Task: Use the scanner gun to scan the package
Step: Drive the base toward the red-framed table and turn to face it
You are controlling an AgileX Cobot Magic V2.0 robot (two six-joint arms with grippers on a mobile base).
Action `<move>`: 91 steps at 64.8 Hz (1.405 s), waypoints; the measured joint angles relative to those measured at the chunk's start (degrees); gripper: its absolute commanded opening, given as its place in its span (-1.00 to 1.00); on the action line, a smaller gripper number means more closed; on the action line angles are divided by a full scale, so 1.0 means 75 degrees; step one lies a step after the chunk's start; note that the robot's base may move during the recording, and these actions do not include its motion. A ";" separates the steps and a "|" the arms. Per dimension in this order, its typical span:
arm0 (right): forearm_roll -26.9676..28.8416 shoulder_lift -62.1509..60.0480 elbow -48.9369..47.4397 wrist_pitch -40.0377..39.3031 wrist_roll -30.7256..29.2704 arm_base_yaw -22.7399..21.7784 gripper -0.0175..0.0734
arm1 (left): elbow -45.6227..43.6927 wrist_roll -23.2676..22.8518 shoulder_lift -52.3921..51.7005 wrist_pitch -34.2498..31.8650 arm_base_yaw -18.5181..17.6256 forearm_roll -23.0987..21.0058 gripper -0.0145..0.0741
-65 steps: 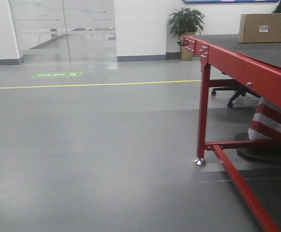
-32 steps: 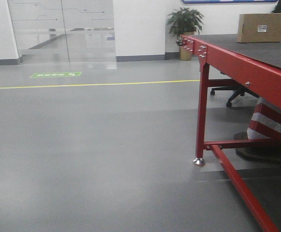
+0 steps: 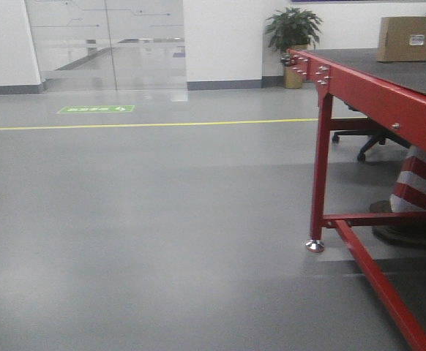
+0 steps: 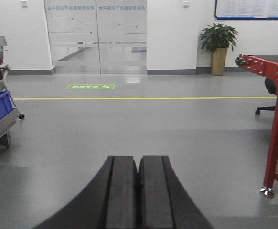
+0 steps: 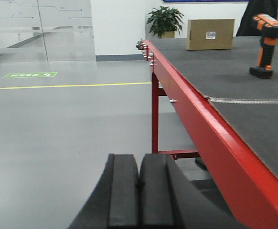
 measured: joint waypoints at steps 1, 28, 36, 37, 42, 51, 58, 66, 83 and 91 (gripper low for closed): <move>0.0000 0.0000 0.0000 0.0000 0.0000 0.0000 -0.98 | 0.0000 0.0000 0.0000 0.0000 0.0000 0.0000 -0.92; 0.0000 0.0000 0.0000 0.0000 0.0000 -0.0013 -0.98 | 0.0000 0.0000 0.0000 0.0000 0.0000 0.0000 -0.92; 0.0000 0.0000 0.0000 0.0000 0.0000 -0.0084 -0.98 | 0.0000 0.0000 0.0000 0.0000 0.0000 0.0000 -0.92; 0.0000 0.0000 0.0000 0.0000 0.0000 -0.0104 -0.98 | 0.0000 0.0000 0.0000 0.0000 0.0000 0.0000 -0.92; 0.0000 0.0000 0.0000 0.0000 0.0000 -0.0193 -0.98 | 0.0000 0.0000 0.0000 0.0000 0.0000 0.0000 -0.92; 0.0000 0.0000 0.0000 0.0000 0.0000 -0.0301 -0.98 | 0.0000 0.0000 0.0000 0.0000 0.0000 0.0000 -0.92; 0.0000 0.0000 0.0000 0.0000 0.0000 -0.0306 -0.98 | 0.0000 0.0000 0.0000 0.0000 0.0000 0.0000 -0.92; 0.0000 0.0000 0.0000 0.0000 0.0000 -0.0306 -0.98 | 0.0000 0.0000 0.0000 0.0000 0.0000 0.0000 -0.92; 0.0000 0.0000 0.0000 0.0000 0.0000 -0.0320 -0.98 | 0.0000 0.0000 0.0000 0.0000 0.0000 0.0000 -0.92; 0.0000 0.0000 0.0000 0.0000 0.0000 -0.0320 -0.98 | 0.0000 0.0000 0.0000 0.0000 0.0000 0.0000 -0.92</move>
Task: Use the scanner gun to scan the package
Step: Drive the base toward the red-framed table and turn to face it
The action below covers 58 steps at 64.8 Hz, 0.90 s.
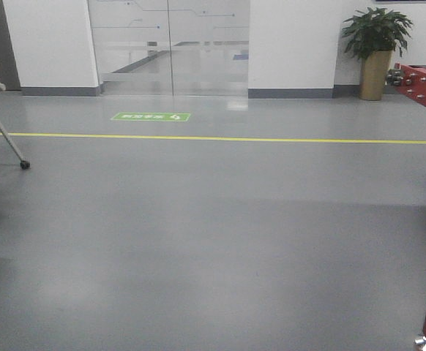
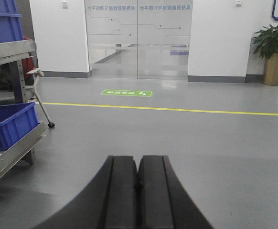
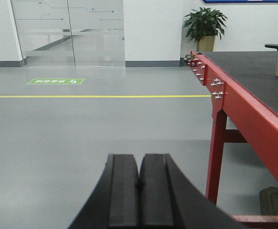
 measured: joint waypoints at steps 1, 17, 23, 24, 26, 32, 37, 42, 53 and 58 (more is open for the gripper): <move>0.0000 0.0000 0.0000 0.0000 0.0000 0.0000 -0.98 | 0.0000 0.0000 0.0000 0.0000 0.0000 0.0000 -0.92; 0.0000 0.0000 0.0000 0.0000 0.0000 0.0000 -0.98 | 0.0000 0.0000 0.0000 0.0000 0.0000 0.0000 -0.92; 0.0000 0.0000 0.0000 0.0000 0.0000 0.0000 -0.98 | 0.0000 0.0000 0.0000 0.0000 0.0000 0.0000 -0.92; 0.0000 0.0000 0.0000 0.0000 0.0000 0.0000 -0.98 | 0.0000 0.0000 0.0000 0.0000 0.0000 0.0000 -0.92; 0.0000 0.0000 0.0000 0.0000 0.0000 0.0000 -0.98 | 0.0000 0.0000 0.0000 0.0000 0.0000 0.0000 -0.92; 0.0000 0.0000 0.0000 0.0000 0.0000 0.0000 -0.98 | 0.0000 0.0000 0.0000 0.0000 0.0000 0.0000 -0.92; 0.0000 0.0000 0.0000 0.0000 0.0000 0.0000 -0.98 | 0.0000 0.0000 0.0000 0.0000 0.0000 0.0000 -0.92; 0.0000 0.0000 0.0000 0.0000 0.0000 0.0000 -0.98 | 0.0000 0.0000 0.0000 0.0000 0.0000 0.0000 -0.92; 0.0000 0.0000 0.0000 0.0000 0.0000 0.0000 -0.98 | 0.0000 0.0000 0.0000 0.0000 0.0000 0.0000 -0.92; 0.0000 0.0000 0.0000 0.0000 0.0000 0.0000 -0.98 | 0.0000 0.0000 0.0000 0.0000 0.0000 0.0000 -0.92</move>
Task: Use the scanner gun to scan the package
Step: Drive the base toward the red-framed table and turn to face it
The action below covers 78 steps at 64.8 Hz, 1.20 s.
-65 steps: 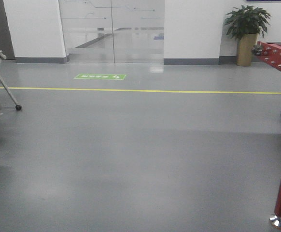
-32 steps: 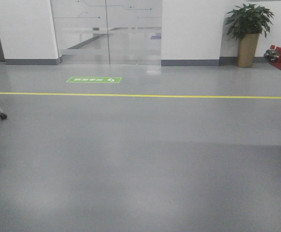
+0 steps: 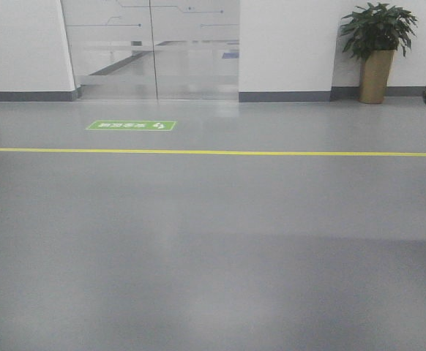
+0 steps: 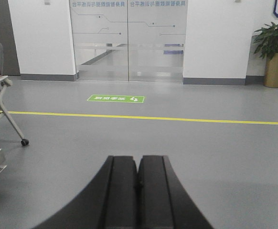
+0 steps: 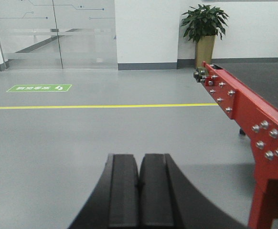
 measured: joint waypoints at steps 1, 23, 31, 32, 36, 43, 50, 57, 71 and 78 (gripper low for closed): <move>0.0000 0.0000 0.0000 0.0000 0.0000 0.0000 -0.98 | 0.0000 0.0000 0.0000 0.0000 0.0000 0.0000 -0.92; 0.0000 0.0000 0.0000 0.0000 0.0000 0.0331 -0.98 | 0.0000 0.0000 0.0000 0.0000 0.0000 0.0000 -0.92; 0.0000 0.0000 0.0000 0.0000 0.0000 0.0331 -0.98 | 0.0000 0.0000 0.0000 0.0000 0.0000 0.0000 -0.92; 0.0000 0.0000 0.0000 0.0000 0.0000 0.0331 -0.98 | 0.0000 0.0000 0.0000 0.0000 0.0000 0.0000 -0.92; 0.0000 0.0000 0.0000 0.0000 0.0000 0.0317 -0.98 | 0.0000 0.0000 0.0000 0.0000 0.0000 0.0000 -0.92; 0.0000 0.0000 0.0000 0.0000 0.0000 0.0317 -0.98 | 0.0000 0.0000 0.0000 0.0000 0.0000 0.0000 -0.92; 0.0000 0.0000 0.0000 0.0000 0.0000 0.0317 -0.98 | 0.0000 0.0000 0.0000 0.0000 0.0000 0.0000 -0.92; 0.0000 0.0000 0.0000 0.0000 0.0000 0.0317 -0.98 | 0.0000 0.0000 0.0000 0.0000 0.0000 0.0000 -0.92; 0.0000 0.0000 0.0000 0.0000 0.0000 0.0317 -0.98 | 0.0000 0.0000 0.0000 0.0000 0.0000 0.0000 -0.92; 0.0000 0.0000 0.0000 0.0000 0.0000 0.0317 -0.98 | 0.0000 0.0000 0.0000 0.0000 0.0000 0.0000 -0.92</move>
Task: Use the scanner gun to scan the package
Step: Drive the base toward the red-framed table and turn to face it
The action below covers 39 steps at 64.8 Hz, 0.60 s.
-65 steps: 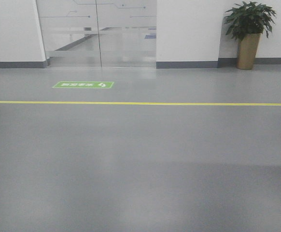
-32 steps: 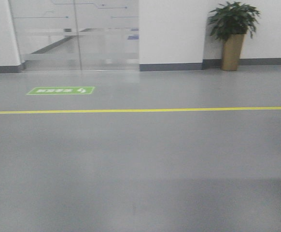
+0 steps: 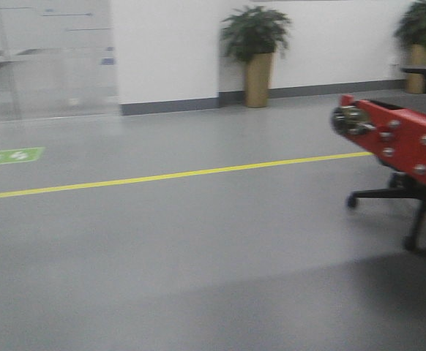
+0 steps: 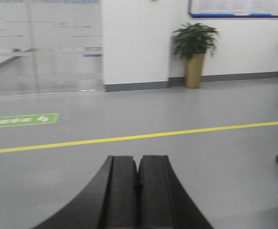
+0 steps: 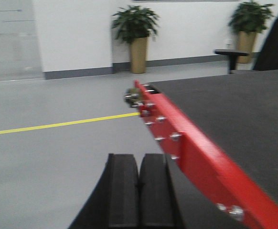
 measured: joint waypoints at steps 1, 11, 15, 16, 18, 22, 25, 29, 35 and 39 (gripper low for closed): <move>0.0000 0.0000 0.0000 0.0000 0.0000 0.0000 -0.98 | 0.0000 0.0000 0.0000 0.0000 0.0000 0.0000 -0.92; 0.0000 0.0000 0.0000 0.0000 0.0000 0.0000 -0.98 | 0.0000 0.0000 0.0000 0.0000 0.0000 0.0000 -0.92; 0.0000 0.0000 0.0000 0.0000 0.0000 0.0000 -0.98 | 0.0000 0.0000 0.0000 0.0000 0.0000 0.0000 -0.92; 0.0000 0.0000 0.0000 0.0000 0.0000 0.0000 -0.98 | 0.0000 0.0000 0.0000 0.0000 0.0000 0.0000 -0.92; 0.0000 0.0000 0.0000 0.0000 0.0000 0.0000 -0.98 | 0.0000 0.0000 0.0000 0.0000 0.0000 0.0000 -0.92; 0.0000 0.0000 0.0000 0.0000 0.0000 0.0000 -0.98 | 0.0000 0.0000 0.0000 0.0000 0.0000 0.0000 -0.92; 0.0000 0.0000 0.0000 0.0000 0.0000 0.0000 -0.98 | 0.0000 0.0000 0.0000 0.0000 0.0000 0.0000 -0.92; 0.0000 0.0000 0.0000 0.0000 0.0000 0.0000 -0.98 | 0.0000 0.0000 0.0000 0.0000 0.0000 0.0000 -0.92; 0.0000 0.0000 0.0000 0.0000 0.0000 0.0000 -0.98 | 0.0000 0.0000 0.0000 0.0000 0.0000 0.0000 -0.92; 0.0000 0.0000 0.0000 0.0000 0.0000 0.0000 -0.98 | 0.0000 0.0000 0.0000 0.0000 0.0000 0.0000 -0.92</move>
